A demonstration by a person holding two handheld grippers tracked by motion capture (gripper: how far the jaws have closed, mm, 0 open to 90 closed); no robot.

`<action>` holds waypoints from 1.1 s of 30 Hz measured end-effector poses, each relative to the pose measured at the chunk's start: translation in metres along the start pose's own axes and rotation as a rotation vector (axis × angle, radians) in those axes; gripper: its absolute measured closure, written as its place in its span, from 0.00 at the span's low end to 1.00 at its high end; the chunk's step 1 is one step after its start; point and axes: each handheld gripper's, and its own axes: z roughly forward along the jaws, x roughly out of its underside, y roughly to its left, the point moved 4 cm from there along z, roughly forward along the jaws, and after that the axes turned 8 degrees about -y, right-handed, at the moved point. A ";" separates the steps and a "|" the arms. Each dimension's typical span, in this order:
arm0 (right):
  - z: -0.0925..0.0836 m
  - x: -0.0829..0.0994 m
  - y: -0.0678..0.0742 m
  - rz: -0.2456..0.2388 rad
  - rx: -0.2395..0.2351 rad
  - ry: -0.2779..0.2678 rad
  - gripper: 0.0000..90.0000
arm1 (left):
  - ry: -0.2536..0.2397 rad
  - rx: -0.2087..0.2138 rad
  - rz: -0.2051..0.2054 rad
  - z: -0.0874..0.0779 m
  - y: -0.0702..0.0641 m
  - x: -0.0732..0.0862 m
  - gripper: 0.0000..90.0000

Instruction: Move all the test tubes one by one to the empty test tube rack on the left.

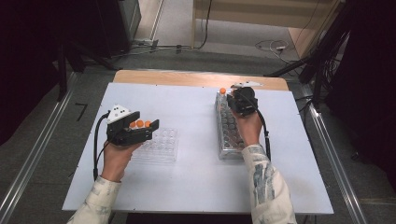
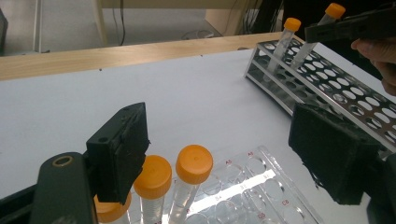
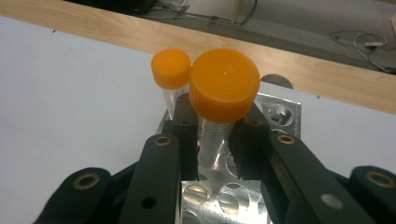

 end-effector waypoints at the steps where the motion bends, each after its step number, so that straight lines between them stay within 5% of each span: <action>1: -0.002 -0.002 0.000 -0.004 0.001 -0.005 0.80 | -0.001 0.000 0.000 0.000 0.000 0.000 0.23; 14: -0.030 -0.019 0.004 -0.021 -0.021 -0.064 0.80 | -0.003 0.002 0.000 -0.001 0.000 -0.001 0.23; 20: -0.049 -0.020 0.018 -0.054 -0.096 -0.074 0.80 | -0.008 0.007 0.006 -0.001 -0.004 -0.002 0.23; 33: -0.079 -0.006 0.076 -0.178 -0.295 -0.056 0.80 | -0.031 0.038 0.028 -0.006 -0.017 -0.008 0.23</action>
